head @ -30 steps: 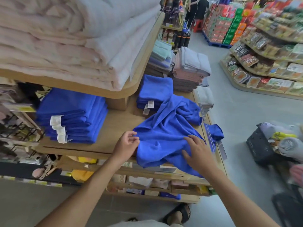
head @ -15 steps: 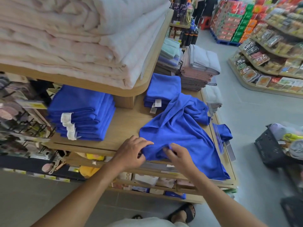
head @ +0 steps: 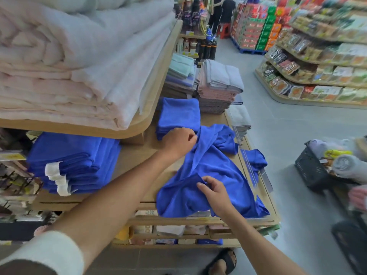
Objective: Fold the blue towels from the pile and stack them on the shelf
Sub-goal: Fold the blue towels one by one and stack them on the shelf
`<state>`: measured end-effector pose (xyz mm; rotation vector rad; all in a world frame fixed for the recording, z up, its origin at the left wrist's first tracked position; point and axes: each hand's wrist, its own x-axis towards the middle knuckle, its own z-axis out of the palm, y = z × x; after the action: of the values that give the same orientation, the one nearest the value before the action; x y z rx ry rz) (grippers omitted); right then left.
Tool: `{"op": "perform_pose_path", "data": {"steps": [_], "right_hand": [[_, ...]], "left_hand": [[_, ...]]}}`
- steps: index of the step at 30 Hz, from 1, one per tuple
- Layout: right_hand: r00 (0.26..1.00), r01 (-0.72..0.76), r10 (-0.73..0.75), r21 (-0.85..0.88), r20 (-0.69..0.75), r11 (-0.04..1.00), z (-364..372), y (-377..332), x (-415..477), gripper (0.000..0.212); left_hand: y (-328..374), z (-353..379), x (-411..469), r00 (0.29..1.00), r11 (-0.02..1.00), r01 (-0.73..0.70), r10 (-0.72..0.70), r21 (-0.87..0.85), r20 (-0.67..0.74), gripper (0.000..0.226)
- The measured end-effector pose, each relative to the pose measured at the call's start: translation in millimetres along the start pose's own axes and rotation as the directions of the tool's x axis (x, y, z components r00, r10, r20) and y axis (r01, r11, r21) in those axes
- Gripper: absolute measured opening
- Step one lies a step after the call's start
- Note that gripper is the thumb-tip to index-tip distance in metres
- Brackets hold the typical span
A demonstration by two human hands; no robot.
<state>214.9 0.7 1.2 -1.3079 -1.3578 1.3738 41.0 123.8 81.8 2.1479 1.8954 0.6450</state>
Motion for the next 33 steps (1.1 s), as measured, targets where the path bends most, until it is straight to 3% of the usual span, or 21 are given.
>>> {"op": "perform_pose_path", "data": {"steps": [6,12,14,16,18,20,22,24,26,27,29,31,33], "right_hand": [[0.999,-0.005,0.006,0.027,-0.052,1.0,-7,0,0,0.011],[0.997,-0.017,0.019,0.024,-0.073,1.0,-12,5,2,0.012],[0.998,-0.016,0.017,0.017,-0.064,1.0,-13,6,2,0.012],[0.998,-0.01,0.011,0.004,-0.063,1.0,-12,8,2,0.012],[0.998,0.021,-0.023,-0.034,-0.06,0.999,-13,11,0,0.017],[0.997,0.065,-0.068,-0.073,-0.033,0.995,-12,14,-3,0.016],[0.996,0.09,-0.09,-0.095,0.002,0.991,-10,14,-5,0.017],[0.993,0.12,-0.117,-0.11,0.031,0.987,-7,13,-6,0.023],[0.99,0.141,-0.136,-0.126,0.046,0.982,-4,11,-6,0.024],[0.989,0.144,-0.138,-0.135,0.051,0.98,-4,10,-6,0.021],[0.987,0.153,-0.145,-0.144,0.062,0.978,-3,8,-7,0.017],[0.987,0.152,-0.144,-0.14,0.065,0.978,-3,7,-8,0.014],[0.988,0.151,-0.146,-0.124,0.055,0.981,-3,6,-8,0.016]], "left_hand": [[21,38,59,0.967,0.977,0.175,-0.193,0.118,0.167,0.046],[29,43,51,0.993,0.992,0.111,-0.108,-0.068,0.054,0.011],[28,29,43,0.998,0.967,0.04,-0.05,-0.25,-0.033,0.018],[21,8,28,0.976,0.897,-0.105,0.011,-0.429,-0.217,0.024],[0,-8,3,0.895,0.858,-0.279,0.07,-0.43,-0.441,0.026],[-33,-15,-29,0.846,0.878,-0.324,0.101,-0.354,-0.523,0.021],[-67,-14,-62,0.896,0.917,-0.29,0.16,-0.275,-0.414,0.018],[-94,-7,-84,0.983,0.971,-0.175,0.162,-0.163,-0.09,0.019],[-105,-2,-97,0.981,0.998,-0.049,0.057,-0.05,0.186,0.024],[-105,-2,-101,0.979,0.999,-0.017,0.023,-0.036,0.201,0.028],[-97,-3,-106,0.995,0.996,-0.068,0.073,-0.064,0.072,0.038],[-80,-2,-107,0.97,0.964,-0.241,0.244,-0.11,0.018,0.044],[-62,2,-109,0.907,0.901,-0.387,0.41,-0.196,0.097,0.042]]}}
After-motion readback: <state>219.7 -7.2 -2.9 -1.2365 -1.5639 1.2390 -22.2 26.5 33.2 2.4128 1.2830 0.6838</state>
